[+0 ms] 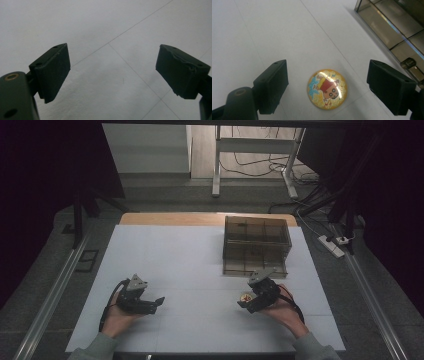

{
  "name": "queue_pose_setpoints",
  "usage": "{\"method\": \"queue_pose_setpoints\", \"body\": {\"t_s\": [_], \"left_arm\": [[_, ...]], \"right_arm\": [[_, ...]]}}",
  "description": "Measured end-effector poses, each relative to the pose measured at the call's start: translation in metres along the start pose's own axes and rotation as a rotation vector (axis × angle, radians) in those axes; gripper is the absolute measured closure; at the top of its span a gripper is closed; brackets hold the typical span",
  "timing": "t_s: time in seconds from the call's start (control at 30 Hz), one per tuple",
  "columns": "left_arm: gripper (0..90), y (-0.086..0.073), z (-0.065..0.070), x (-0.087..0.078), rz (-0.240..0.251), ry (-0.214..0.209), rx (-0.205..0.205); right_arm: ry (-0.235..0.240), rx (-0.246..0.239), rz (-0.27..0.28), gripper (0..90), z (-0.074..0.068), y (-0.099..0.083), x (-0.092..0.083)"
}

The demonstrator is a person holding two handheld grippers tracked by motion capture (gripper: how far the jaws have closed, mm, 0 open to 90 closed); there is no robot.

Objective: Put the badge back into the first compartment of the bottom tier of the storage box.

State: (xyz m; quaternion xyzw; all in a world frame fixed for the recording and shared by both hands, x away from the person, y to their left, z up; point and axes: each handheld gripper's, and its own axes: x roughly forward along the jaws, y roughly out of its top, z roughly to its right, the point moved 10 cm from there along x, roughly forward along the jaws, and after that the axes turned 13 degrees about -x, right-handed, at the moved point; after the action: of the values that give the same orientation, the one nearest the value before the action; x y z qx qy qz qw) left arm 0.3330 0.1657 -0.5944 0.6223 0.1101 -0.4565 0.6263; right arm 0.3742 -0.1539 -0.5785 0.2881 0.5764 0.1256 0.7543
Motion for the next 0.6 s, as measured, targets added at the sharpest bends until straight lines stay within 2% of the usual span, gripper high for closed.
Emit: {"method": "queue_pose_setpoints", "body": {"t_s": [0.6], "left_arm": [[12.9, -0.0010, -0.0006, 0.0008, -0.008, 0.004, 0.008]], "right_arm": [[0.018, -0.005, -0.070, 19.2, -0.0024, -0.0062, 0.0082]]}}
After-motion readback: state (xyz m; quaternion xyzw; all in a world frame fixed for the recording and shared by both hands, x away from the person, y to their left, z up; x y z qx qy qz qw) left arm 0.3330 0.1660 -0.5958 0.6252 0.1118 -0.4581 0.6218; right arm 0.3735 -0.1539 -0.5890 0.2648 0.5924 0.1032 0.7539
